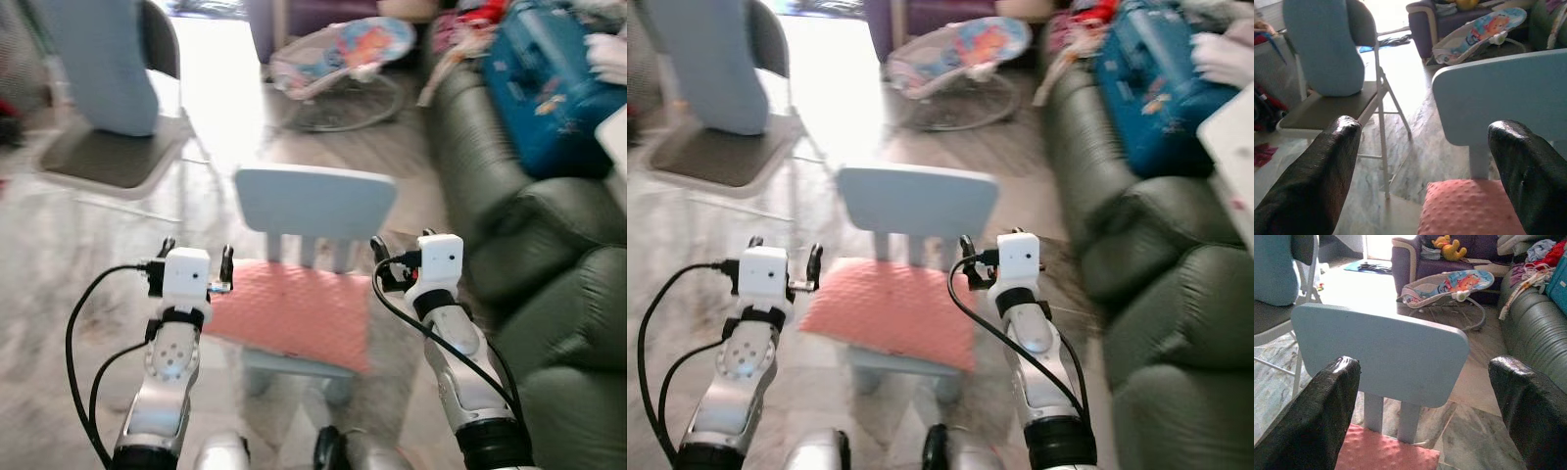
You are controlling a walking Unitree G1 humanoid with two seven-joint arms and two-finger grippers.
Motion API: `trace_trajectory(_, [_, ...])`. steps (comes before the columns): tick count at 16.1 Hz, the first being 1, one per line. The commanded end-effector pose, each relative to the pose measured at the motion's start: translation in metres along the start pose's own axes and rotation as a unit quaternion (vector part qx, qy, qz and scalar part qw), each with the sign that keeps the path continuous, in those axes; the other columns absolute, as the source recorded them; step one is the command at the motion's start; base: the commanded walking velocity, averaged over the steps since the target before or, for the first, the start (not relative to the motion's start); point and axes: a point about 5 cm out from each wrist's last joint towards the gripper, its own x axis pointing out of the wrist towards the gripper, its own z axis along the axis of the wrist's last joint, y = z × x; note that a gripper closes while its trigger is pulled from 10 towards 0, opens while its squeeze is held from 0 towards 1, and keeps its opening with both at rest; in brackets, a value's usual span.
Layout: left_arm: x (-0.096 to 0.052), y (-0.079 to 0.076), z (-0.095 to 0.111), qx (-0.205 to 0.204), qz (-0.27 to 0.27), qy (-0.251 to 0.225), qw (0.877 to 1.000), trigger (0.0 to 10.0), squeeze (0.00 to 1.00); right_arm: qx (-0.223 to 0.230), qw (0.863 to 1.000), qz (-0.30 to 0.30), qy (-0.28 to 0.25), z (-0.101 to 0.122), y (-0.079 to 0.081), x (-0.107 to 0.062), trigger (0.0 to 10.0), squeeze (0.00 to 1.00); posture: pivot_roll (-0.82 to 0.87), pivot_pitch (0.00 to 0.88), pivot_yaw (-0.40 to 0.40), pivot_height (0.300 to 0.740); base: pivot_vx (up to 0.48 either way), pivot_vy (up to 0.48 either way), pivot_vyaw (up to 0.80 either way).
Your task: Move the pillow to the sofa
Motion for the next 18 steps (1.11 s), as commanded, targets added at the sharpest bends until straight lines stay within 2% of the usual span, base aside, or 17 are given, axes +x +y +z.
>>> trace_trajectory(1, [-0.002, -0.003, 0.003, -0.005, -0.014, -0.005, 1.000, 10.0, 0.00, -0.001, 1.000, -0.019, 0.002, -0.001, -0.009, -0.004, 10.0, 0.00, 0.03, 0.120, -0.052, 0.740, 0.000, 0.000, 0.00])
trace_trajectory(4, [-0.008, 0.004, -0.001, 0.002, -0.013, 0.004, 1.000, 10.0, 0.00, 0.013, 0.998, -0.057, 0.011, -0.007, -0.018, -0.014, 10.0, 0.00, 0.04, 0.131, -0.046, 0.740, 0.000, 0.000, 0.00])
trace_trajectory(7, [-0.014, 0.009, -0.006, 0.006, -0.010, 0.014, 1.000, 10.0, 0.00, 0.019, 0.997, -0.071, 0.019, -0.012, -0.018, -0.022, 10.0, 0.00, 0.04, 0.140, -0.041, 0.740, 0.000, 0.000, 0.00])
trace_trajectory(18, [-0.012, 0.006, -0.002, 0.004, -0.008, 0.013, 1.000, 10.0, 0.00, 0.026, 0.997, -0.066, 0.023, -0.012, -0.015, -0.022, 10.0, 0.00, 0.03, 0.141, -0.037, 0.740, 0.000, 0.000, 0.00])
